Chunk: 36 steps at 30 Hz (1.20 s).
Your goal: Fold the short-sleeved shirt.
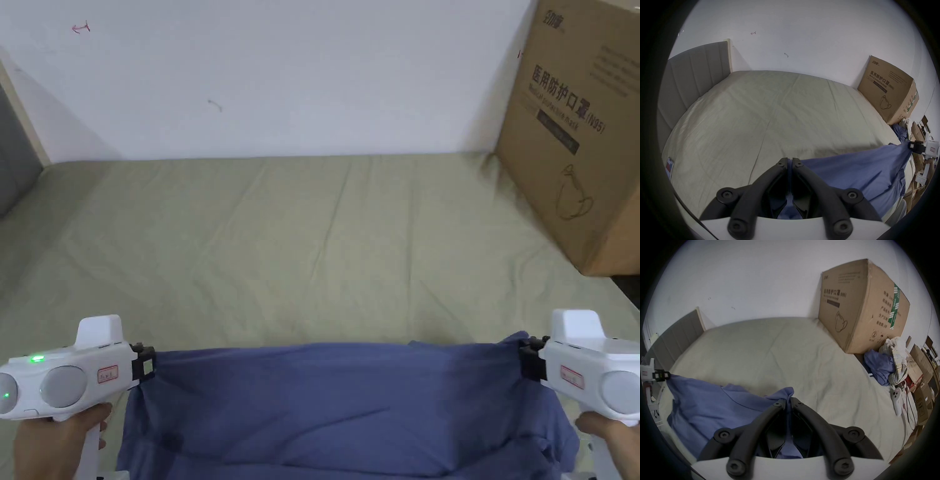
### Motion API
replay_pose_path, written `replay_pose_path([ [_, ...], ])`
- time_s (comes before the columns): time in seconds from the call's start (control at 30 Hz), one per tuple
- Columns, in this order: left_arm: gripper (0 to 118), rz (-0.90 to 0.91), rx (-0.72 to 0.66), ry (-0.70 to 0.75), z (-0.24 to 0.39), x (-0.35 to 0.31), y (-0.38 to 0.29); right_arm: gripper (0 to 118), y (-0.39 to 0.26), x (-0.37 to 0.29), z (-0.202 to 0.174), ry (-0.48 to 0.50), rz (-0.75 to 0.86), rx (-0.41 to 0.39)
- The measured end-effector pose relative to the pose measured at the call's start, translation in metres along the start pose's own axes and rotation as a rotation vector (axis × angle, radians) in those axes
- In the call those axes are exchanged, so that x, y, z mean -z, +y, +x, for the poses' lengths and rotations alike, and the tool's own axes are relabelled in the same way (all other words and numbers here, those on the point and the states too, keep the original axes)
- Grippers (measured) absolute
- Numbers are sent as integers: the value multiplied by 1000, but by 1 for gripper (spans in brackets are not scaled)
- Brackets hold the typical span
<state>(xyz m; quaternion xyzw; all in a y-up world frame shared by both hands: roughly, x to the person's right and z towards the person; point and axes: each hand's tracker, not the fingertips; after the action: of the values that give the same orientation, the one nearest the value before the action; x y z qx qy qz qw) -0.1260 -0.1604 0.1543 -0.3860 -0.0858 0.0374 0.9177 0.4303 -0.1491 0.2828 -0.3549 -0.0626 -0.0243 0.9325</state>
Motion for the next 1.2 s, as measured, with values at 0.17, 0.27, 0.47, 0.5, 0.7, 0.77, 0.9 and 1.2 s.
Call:
replay_pose_path([
  [0.17, 1, 2, -34, 3, -12, -36, -25, 4, -26, -62, 8, 64, 39, 38],
  [0.27, 1, -1, -46, 1, -21, -50, -46, 4, -49, -87, 9, 90, 40, 60],
  [0.47, 1, -46, -52, 6, -31, -68, -101, 4, -104, -112, 4, 86, -8, 66],
  [0.5, 1, -58, -54, 8, -33, -68, -110, 4, -114, -112, 4, 81, -23, 74],
  [0.7, 1, -124, -68, 38, -37, -63, -163, 4, -169, -91, 10, 44, -134, 141],
  [0.77, 1, -137, -63, 51, -36, -61, -176, 4, -182, -81, 13, 30, -167, 180],
  [0.9, 2, -169, -22, 78, -34, -52, -192, 4, -196, -65, 16, 3, -195, 230],
  [1.2, 84, -73, -46, 73, -17, -87, -166, 85, -160, -110, 2, -37, -60, 207],
])
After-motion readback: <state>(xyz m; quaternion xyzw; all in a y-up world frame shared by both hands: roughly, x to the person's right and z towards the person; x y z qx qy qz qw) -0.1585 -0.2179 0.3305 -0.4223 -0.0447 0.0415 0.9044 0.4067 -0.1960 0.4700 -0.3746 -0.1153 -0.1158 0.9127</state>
